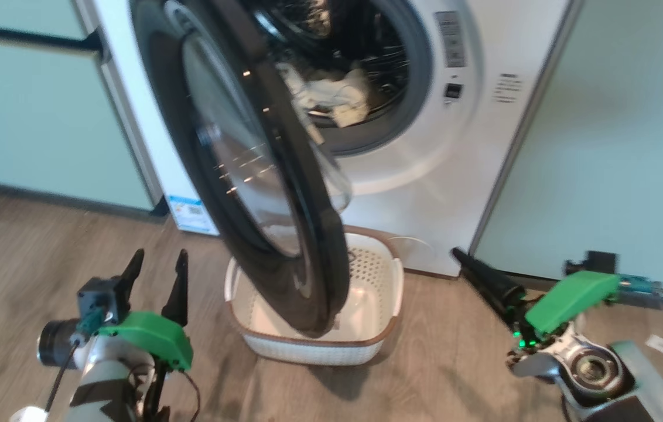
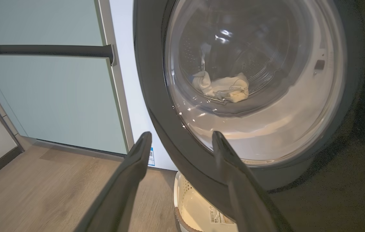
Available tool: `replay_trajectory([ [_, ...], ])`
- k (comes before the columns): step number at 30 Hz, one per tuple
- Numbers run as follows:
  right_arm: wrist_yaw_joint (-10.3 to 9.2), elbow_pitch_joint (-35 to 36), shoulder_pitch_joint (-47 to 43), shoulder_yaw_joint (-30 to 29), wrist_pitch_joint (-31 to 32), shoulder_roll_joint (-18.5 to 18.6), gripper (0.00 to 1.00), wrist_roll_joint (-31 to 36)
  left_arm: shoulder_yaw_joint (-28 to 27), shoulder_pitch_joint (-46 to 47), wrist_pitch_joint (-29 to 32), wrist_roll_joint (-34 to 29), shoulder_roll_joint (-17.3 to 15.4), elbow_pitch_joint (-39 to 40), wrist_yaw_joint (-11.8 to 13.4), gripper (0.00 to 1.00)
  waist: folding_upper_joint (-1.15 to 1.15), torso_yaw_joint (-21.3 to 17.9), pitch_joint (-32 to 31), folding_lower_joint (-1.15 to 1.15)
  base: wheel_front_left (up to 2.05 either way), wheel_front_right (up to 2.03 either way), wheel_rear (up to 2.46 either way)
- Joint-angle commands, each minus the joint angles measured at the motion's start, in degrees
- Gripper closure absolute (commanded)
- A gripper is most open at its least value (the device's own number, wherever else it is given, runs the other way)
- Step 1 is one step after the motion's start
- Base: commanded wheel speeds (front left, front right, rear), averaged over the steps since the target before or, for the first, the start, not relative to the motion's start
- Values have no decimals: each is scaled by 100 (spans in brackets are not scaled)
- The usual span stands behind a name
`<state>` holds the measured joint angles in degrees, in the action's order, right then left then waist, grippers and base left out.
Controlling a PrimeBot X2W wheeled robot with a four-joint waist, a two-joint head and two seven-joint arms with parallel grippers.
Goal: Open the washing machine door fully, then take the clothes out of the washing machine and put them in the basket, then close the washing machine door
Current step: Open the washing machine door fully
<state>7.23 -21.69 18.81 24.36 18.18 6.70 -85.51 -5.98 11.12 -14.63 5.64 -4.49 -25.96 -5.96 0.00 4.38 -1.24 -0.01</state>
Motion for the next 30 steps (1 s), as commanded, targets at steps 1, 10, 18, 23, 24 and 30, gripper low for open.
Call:
replay_trajectory([
  [1,25,278,124,56,-267,106,0,140,-263,164,-37,35,-177,220,-23,0,0,-177,-94,1,0,0,0],
  [10,25,445,-6,785,-2466,933,0,935,-549,44,-37,140,-344,207,-71,0,0,-609,-248,1,0,0,0],
  [18,25,136,-10,835,-3311,1458,0,1647,-760,-147,-37,309,-393,216,-116,0,0,-923,-363,1,0,0,0],
  [23,25,188,-220,67,-3315,1381,0,2542,-822,-201,-37,328,-374,247,-125,0,0,-1030,-355,1,0,0,0],
  [24,25,253,-339,-258,-3316,1348,0,3132,-838,-209,-37,327,-365,260,-129,0,0,-1070,-346,1,0,0,0],
  [30,25,473,-687,-1172,-3316,1045,0,4274,-888,-215,-37,315,-350,289,-136,0,0,-1152,-323,1,0,0,0],
])
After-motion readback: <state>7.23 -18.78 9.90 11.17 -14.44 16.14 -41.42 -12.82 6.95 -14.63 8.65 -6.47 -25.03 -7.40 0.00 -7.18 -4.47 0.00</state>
